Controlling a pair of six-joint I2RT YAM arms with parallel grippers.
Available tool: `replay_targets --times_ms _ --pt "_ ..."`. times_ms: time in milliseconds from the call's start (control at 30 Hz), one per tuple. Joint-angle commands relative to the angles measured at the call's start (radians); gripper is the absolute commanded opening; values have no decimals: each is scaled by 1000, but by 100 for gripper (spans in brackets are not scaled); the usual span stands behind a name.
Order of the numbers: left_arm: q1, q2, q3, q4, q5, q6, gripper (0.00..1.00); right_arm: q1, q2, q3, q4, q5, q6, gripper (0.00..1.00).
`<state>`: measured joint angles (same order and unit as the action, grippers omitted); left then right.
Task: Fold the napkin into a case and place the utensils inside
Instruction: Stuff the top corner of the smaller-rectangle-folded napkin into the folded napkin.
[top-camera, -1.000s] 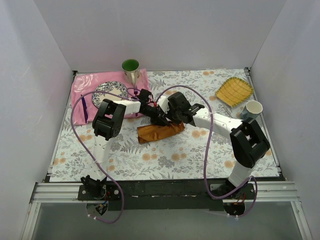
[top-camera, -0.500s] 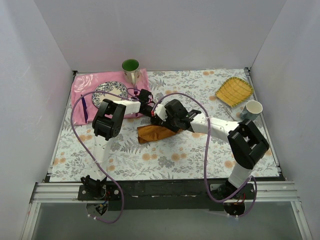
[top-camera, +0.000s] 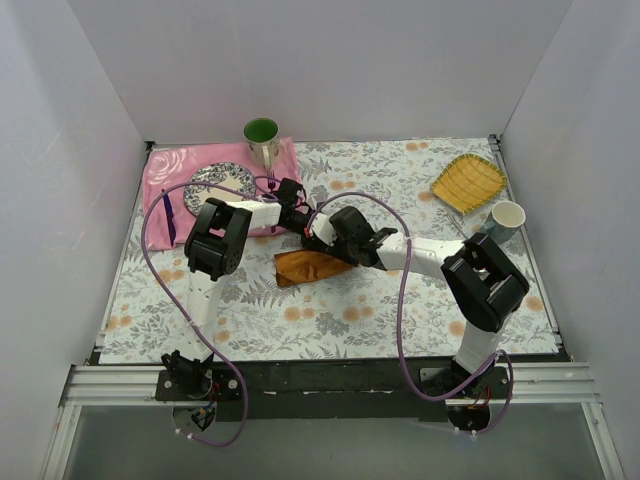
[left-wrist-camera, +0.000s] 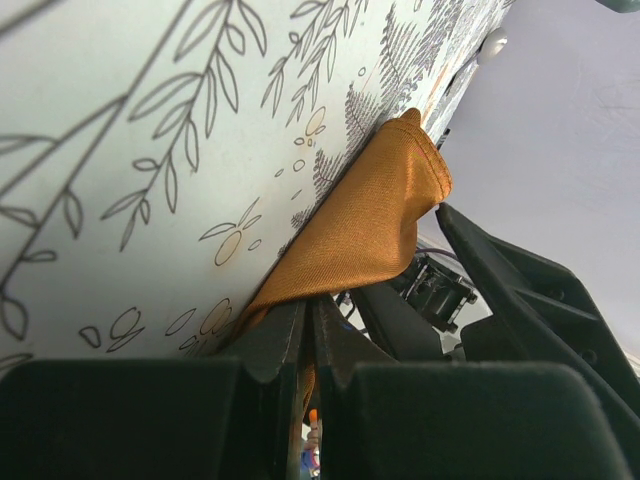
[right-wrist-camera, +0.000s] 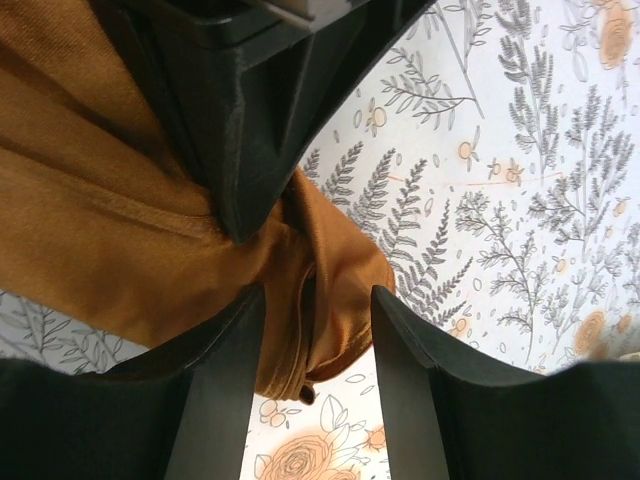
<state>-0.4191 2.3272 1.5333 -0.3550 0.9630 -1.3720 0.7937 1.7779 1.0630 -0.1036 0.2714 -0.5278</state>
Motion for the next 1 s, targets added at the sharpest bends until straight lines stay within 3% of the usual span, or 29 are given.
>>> replay_targets --times_ms 0,333,433,567,600,733,967 --pt "22 20 -32 -55 -75 -4 0 10 15 -20 143 83 -32 54" --pt "23 23 -29 -56 -72 -2 0 24 44 -66 255 157 -90 50" --pt "23 20 -21 -56 -69 1 0 24 49 -74 266 152 -101 36" --pt "23 14 -16 -47 -49 -2 1 30 48 -86 272 135 -113 4" --pt "23 8 -7 -45 -43 -2 4 32 48 -92 272 134 -113 1" --pt "25 -37 -15 -35 -33 8 17 33 52 -98 278 127 -115 1" --pt "39 -101 -58 -58 -7 31 25 35 48 -115 292 120 -109 1"
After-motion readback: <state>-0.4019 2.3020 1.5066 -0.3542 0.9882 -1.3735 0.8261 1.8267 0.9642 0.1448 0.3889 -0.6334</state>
